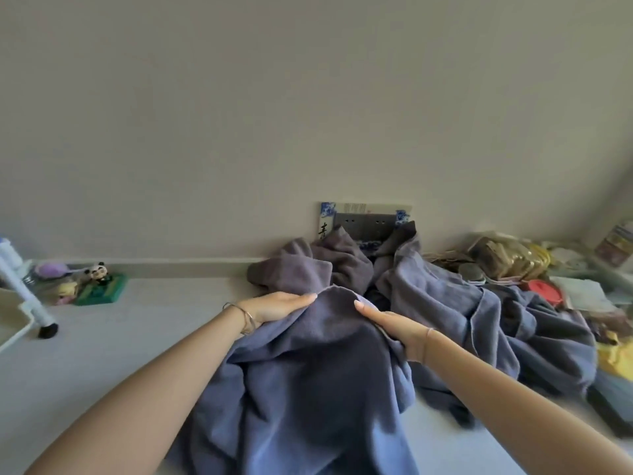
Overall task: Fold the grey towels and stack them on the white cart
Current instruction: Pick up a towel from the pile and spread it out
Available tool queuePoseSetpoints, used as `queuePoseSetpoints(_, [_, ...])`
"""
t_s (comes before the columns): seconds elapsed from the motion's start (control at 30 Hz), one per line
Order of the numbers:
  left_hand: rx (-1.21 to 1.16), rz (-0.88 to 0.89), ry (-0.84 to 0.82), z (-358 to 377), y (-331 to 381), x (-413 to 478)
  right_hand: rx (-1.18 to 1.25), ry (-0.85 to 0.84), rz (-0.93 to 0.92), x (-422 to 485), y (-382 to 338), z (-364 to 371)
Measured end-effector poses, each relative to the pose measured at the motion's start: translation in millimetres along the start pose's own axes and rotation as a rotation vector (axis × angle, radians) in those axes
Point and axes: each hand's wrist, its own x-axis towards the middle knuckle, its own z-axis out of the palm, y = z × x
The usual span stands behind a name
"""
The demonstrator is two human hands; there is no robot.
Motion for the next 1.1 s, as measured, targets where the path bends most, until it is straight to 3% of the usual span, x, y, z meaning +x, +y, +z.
queuePoseSetpoints(0.2, [0.167, 0.137, -0.05, 33, 41, 33, -0.059, -0.053, 0.0, -11, 4, -19])
queuePoseSetpoints(0.37, [0.072, 0.128, -0.178, 48, 73, 50, -0.2, -0.103, 0.069, -37, 10, -56])
queuePoseSetpoints(0.5, [-0.091, 0.135, -0.162, 58, 97, 65, -0.299, -0.221, 0.12, -69, 15, -94])
queuePoseSetpoints(0.63, [-0.124, 0.116, -0.163, 72, 112, 80, -0.218, -0.194, 0.038, -89, 14, -136])
queuePoseSetpoints(0.83, [-0.145, 0.075, -0.195, 87, 124, 107, -0.136, 0.024, -0.047, -97, 0, -198])
queuePoseSetpoints(1.0, [-0.206, -0.047, -0.292, 87, 134, 132, -0.046, -0.134, -0.045, -97, -14, -253])
queuePoseSetpoints(1.1, [-0.204, 0.038, -0.119, 96, 140, 156, -0.043, -0.095, -0.062, -72, -22, -272])
